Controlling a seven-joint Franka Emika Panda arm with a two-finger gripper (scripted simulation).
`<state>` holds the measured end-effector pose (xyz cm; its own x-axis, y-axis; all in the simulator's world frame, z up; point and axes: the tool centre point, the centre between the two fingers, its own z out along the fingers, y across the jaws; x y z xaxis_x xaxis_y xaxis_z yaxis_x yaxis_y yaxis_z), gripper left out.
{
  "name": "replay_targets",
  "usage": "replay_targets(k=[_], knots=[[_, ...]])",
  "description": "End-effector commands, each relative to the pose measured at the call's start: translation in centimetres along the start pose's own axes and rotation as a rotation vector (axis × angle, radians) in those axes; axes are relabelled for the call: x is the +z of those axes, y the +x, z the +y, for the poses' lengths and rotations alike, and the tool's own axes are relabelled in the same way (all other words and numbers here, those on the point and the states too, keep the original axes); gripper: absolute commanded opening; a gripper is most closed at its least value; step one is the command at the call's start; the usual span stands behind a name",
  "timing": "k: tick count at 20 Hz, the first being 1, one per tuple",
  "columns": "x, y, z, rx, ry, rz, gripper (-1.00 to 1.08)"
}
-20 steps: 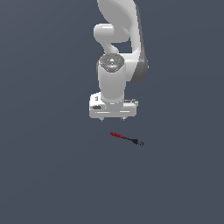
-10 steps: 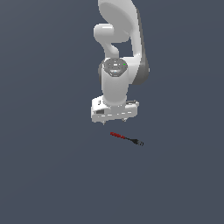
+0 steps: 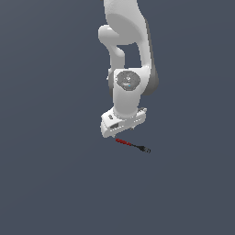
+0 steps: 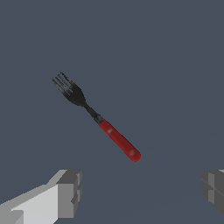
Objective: Pick up the object and move it to a goal position.
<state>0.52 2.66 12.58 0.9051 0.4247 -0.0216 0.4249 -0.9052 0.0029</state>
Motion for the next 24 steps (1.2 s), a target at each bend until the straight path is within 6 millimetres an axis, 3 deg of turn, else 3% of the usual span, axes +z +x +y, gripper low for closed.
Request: replay_targets(k=[1, 15, 24], knots=[[0.8, 0.4, -0.4, -0.087, -0.003, 0.0, 1.0], [5.0, 2.7, -3.0, -0.555, -0.007, 0.009, 1.0], [6.5, 3.5, -4.2, -0.734, -0.006, 0.019, 1.0]])
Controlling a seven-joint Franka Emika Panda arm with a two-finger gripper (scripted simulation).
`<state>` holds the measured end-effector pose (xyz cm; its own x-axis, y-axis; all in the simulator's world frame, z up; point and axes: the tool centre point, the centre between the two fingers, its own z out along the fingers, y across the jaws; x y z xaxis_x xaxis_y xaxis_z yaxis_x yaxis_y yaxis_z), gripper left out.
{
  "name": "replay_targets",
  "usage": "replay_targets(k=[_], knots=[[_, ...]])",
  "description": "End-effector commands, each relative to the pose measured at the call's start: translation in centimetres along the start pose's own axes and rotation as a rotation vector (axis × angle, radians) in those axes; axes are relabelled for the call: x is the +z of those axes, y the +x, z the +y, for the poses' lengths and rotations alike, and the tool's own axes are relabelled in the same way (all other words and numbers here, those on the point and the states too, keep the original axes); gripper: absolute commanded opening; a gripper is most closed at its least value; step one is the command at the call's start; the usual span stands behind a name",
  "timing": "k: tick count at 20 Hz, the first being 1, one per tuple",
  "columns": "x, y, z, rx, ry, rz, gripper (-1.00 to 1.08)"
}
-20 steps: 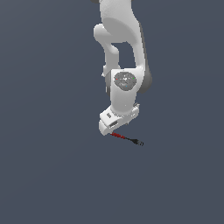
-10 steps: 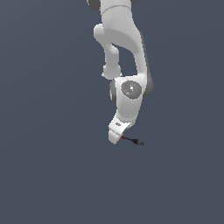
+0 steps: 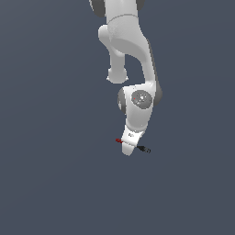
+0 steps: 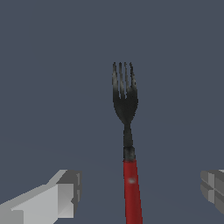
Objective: Pick up the object and move it to a goal position.
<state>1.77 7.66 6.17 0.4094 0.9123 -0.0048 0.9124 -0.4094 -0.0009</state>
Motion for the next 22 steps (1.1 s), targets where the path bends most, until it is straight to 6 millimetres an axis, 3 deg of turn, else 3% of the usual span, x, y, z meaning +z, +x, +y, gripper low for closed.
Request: replay_targets(k=[1, 11, 22], knots=[[0.3, 0.3, -0.1, -0.036, -0.001, 0.003, 1.0], [0.9, 0.5, -0.1, -0.061, -0.001, 0.004, 1.0], [5.3, 0.5, -0.2, -0.067, -0.001, 0.004, 1.0]])
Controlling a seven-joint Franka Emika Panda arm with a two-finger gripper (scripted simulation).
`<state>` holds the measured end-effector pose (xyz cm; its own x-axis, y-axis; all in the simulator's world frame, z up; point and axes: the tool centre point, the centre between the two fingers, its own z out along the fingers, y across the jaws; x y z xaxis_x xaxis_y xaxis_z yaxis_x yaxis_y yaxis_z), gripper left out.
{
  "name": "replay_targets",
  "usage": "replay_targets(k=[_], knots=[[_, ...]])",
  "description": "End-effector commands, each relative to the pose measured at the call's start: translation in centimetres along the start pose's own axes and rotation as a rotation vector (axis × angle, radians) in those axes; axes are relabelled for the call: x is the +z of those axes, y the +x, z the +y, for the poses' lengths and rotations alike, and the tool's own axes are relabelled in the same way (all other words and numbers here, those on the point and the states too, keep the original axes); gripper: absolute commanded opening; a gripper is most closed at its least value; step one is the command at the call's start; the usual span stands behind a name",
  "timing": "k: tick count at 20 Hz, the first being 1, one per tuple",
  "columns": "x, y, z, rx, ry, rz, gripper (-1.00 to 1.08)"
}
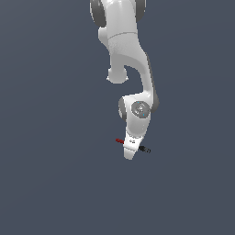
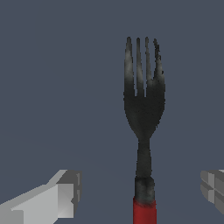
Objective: Pick up the object and move it to a goal position.
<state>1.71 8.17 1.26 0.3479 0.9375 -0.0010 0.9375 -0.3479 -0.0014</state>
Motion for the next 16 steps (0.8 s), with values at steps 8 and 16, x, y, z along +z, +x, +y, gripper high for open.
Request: replay_targets(k=[8, 16], knots=[[0.65, 0.06, 0.13, 0.0, -0.001, 0.001, -1.0], [0.17, 0.63, -0.12, -0.008, -0.001, 0.003, -1.0]])
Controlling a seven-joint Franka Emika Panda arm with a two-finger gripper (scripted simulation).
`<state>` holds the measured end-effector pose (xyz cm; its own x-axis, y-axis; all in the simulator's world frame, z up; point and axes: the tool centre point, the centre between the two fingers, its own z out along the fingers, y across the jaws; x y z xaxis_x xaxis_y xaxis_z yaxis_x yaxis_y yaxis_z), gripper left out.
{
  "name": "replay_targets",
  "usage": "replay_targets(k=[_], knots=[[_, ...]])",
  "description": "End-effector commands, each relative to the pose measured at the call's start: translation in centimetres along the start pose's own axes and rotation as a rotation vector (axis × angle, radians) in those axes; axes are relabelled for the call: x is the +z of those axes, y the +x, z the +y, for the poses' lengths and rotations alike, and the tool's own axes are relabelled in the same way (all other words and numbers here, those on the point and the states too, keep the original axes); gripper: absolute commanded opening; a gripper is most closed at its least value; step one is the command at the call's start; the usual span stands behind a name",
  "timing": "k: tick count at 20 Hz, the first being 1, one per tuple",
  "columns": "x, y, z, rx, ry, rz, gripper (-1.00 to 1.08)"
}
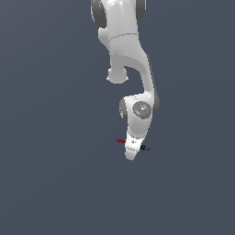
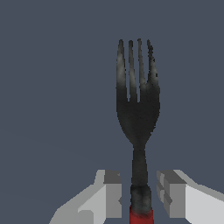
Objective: Pick up the object and move it to a goal position.
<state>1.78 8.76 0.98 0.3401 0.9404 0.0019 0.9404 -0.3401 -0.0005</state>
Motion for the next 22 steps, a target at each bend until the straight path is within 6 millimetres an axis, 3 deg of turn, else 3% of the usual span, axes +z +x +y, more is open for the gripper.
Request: replay_targets(k=[1, 5, 10, 22], knots=[[-0.3, 0.1, 0.0, 0.0, 0.0, 0.0, -1.0], [-1.7, 0.7, 0.1, 0.0, 0.0, 0.0, -1.0], [-4.9, 2.0, 0.3, 0.0, 0.0, 0.0, -1.0], [-16.6, 6.7, 1.2, 0.003, 0.001, 0.001, -1.0]])
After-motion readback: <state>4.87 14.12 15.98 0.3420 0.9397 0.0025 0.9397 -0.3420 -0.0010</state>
